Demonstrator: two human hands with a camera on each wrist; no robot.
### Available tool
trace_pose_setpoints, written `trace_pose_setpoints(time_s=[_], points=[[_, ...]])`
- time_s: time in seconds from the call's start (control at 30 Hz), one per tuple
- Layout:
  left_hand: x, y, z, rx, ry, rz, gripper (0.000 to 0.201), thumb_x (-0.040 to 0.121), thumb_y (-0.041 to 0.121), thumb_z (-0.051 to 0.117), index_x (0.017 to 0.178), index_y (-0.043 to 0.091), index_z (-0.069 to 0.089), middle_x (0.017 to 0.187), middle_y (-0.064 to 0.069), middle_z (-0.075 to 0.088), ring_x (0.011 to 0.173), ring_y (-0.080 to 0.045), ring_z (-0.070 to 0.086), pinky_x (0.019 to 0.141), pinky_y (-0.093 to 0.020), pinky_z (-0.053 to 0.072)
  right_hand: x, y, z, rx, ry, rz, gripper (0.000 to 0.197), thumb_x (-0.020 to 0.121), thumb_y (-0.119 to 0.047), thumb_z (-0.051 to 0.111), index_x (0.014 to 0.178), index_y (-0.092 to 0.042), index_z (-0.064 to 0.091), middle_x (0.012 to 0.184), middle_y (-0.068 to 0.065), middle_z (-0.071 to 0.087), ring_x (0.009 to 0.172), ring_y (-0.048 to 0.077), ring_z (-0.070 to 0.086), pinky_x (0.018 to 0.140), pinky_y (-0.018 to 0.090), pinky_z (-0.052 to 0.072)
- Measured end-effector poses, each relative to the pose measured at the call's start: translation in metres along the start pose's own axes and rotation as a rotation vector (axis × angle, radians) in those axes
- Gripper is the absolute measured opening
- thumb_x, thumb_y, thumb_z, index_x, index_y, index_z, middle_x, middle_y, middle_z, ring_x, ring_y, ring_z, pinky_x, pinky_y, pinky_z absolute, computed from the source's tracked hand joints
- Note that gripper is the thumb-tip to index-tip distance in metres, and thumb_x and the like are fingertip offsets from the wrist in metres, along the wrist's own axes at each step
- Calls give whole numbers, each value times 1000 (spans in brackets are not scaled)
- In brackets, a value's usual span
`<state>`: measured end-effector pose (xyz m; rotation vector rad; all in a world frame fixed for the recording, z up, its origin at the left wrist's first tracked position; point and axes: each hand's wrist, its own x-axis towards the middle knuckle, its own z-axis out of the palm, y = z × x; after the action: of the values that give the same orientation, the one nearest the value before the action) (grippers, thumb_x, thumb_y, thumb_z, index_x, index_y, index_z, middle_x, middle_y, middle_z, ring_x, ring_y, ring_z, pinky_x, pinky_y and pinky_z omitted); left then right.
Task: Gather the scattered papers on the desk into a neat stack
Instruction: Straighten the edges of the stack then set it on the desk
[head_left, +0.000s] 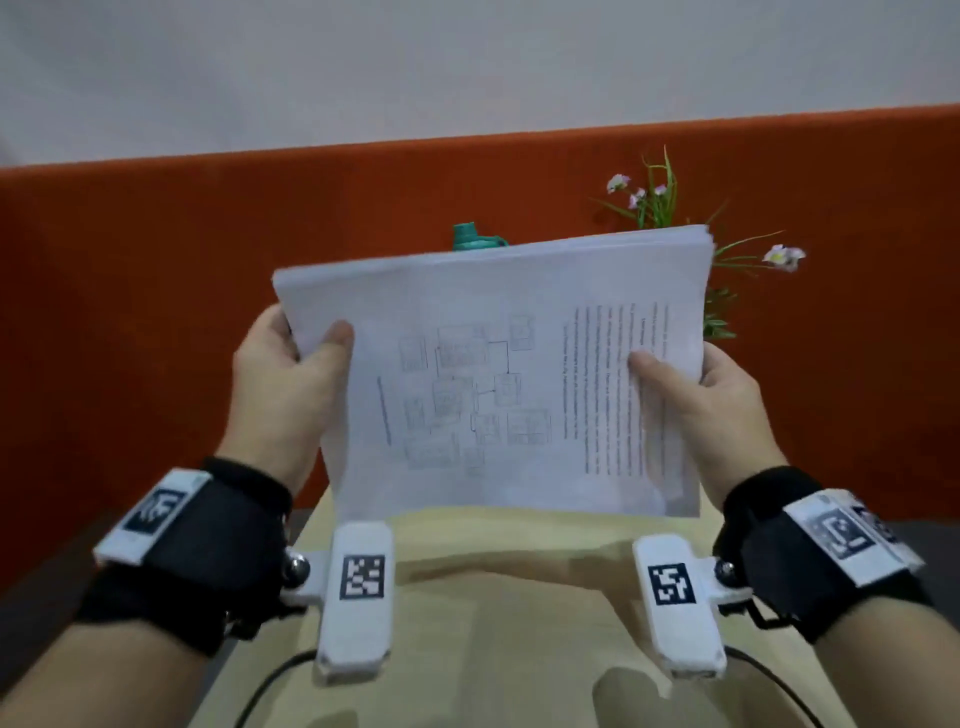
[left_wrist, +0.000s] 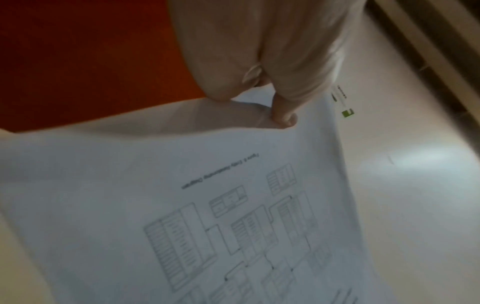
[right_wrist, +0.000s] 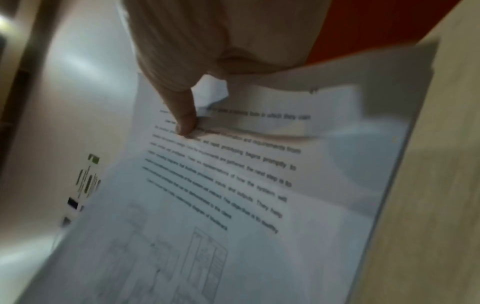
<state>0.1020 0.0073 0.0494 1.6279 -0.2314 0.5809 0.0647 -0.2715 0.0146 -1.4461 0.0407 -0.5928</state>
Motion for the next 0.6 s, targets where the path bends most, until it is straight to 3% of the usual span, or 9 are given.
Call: trace_pose_setpoints(time_s=[0.1, 0.2, 0.27, 0.4, 0.5, 0.6], points=[[-20, -32, 6, -14, 22, -128, 39, 90, 15, 64, 126, 9, 50, 114, -3, 66, 102, -21, 67, 81, -35, 58, -10, 16, -2, -130, -10, -39, 8, 92, -18, 60, 98, -21, 65, 94, -7, 73, 78, 1, 73, 66, 19, 60], [-37, -49, 12, -6, -5, -222, 24, 94, 14, 57, 118, 16, 56, 116, -7, 67, 104, -28, 67, 90, -51, 54, -22, 39, -3, -229, -24, 9, 10, 92, -19, 60, 100, -23, 63, 98, -7, 71, 89, 7, 68, 73, 29, 57], [-39, -51, 14, -24, 2, -207, 18, 95, 15, 54, 112, 21, 55, 113, -4, 67, 101, -25, 67, 86, -50, 56, -23, 43, -5, -218, 2, 16, 16, 91, -16, 60, 106, -20, 62, 103, -4, 70, 93, 8, 65, 71, 29, 53], [-39, -51, 19, -61, -11, -209, 25, 93, 13, 59, 113, 25, 51, 108, 2, 65, 100, -19, 66, 84, -43, 56, -21, 36, -4, -175, 18, -1, 13, 93, -21, 57, 105, -26, 58, 98, -8, 67, 82, -1, 62, 61, 18, 43], [-36, -45, 24, -77, -9, -171, 25, 93, 10, 58, 96, 34, 54, 101, 5, 67, 97, -20, 68, 82, -43, 57, -19, 31, 4, -153, 2, -3, 14, 94, -22, 55, 108, -23, 57, 94, -9, 67, 66, -14, 64, 52, 10, 46], [-29, -40, 25, -100, 35, -93, 28, 90, 9, 62, 89, 36, 54, 95, 8, 66, 91, -15, 68, 75, -37, 58, -16, 26, 4, -121, 63, -43, 15, 94, -22, 55, 108, -24, 54, 92, -12, 64, 70, -11, 64, 59, 16, 45]])
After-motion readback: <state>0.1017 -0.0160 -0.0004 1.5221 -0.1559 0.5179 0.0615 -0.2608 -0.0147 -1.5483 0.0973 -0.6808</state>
